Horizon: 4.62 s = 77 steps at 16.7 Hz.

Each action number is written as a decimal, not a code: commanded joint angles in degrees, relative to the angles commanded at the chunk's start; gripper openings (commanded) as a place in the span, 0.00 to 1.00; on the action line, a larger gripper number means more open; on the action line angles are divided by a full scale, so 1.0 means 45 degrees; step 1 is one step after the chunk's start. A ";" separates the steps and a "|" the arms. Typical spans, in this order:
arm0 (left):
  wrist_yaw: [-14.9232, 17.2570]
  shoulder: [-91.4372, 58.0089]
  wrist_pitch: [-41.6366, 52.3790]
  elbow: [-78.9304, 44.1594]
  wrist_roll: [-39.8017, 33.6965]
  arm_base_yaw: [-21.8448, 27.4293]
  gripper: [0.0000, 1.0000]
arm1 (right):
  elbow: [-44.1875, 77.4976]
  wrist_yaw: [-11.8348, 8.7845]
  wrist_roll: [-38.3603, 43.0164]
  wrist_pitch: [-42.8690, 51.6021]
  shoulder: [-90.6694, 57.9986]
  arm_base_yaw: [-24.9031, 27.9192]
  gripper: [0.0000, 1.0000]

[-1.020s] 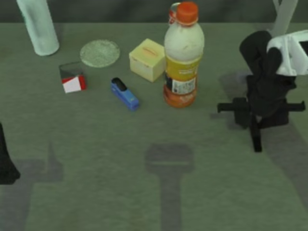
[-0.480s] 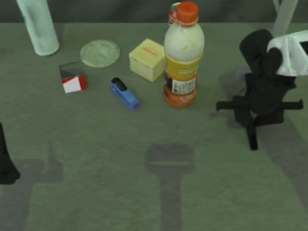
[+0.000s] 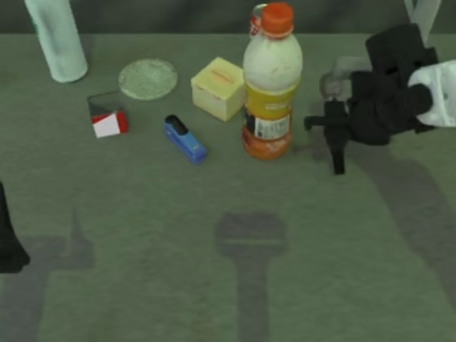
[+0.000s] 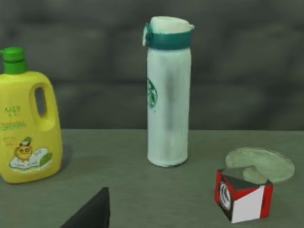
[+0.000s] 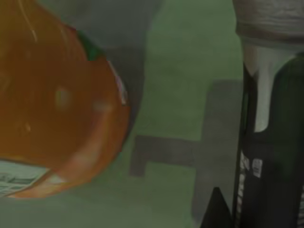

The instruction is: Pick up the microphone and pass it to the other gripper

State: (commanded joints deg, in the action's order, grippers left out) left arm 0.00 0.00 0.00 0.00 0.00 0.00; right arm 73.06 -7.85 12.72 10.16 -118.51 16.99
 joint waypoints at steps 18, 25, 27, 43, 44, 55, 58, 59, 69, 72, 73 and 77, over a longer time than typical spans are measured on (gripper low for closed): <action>0.0000 0.0000 0.0000 0.0000 0.0000 0.0000 1.00 | -0.3953 -0.4411 -0.2601 -1.2993 0.3428 -0.0187 0.00; 0.0000 0.0000 0.0000 0.0000 0.0000 0.0000 1.00 | -0.4621 -0.2718 -0.2469 -1.2519 0.4805 0.1580 0.00; 0.0000 0.0000 0.0000 0.0000 0.0000 0.0000 1.00 | -0.5063 -0.1758 -0.2406 -1.2242 0.5629 0.2581 0.00; 0.0018 -0.0021 -0.0007 -0.0017 0.0002 0.0011 1.00 | -0.5740 -0.0244 -0.2319 -1.1829 0.6972 0.4197 0.00; 0.0136 -0.0167 -0.0058 -0.0134 0.0013 0.0084 1.00 | -0.5740 -0.0244 -0.2319 -1.1829 0.6972 0.4197 0.00; 0.4881 -0.8830 -0.2817 -0.5980 0.0508 0.2754 1.00 | -0.5740 -0.0244 -0.2319 -1.1829 0.6972 0.4197 0.00; 0.6330 -1.1701 -0.3737 -0.7857 0.0689 0.3560 1.00 | -0.5740 -0.0244 -0.2319 -1.1829 0.6972 0.4197 0.00; 0.6745 -1.2535 -0.3987 -0.8379 0.0741 0.3792 1.00 | -0.5740 -0.0244 -0.2319 -1.1829 0.6972 0.4197 0.00; 0.8062 -1.5088 -0.4674 -0.9909 0.0893 0.4486 1.00 | -0.5740 -0.0244 -0.2319 -1.1829 0.6972 0.4197 0.00; 0.7816 -1.5606 -0.4834 -1.0366 0.0885 0.4813 1.00 | -0.5740 -0.0244 -0.2319 -1.1829 0.6972 0.4197 0.00; 0.7613 -1.6048 -0.4955 -1.0707 0.0878 0.5038 1.00 | -0.5740 -0.0244 -0.2319 -1.1829 0.6972 0.4197 0.00; 0.6516 -1.8435 -0.5560 -1.2402 0.0857 0.6165 1.00 | -0.5740 -0.0244 -0.2319 -1.1829 0.6972 0.4197 0.00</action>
State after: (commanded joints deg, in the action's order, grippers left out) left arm 29.32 -82.96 -25.02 -55.81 3.86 27.74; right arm 47.23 -8.95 2.28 -43.07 -87.14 35.87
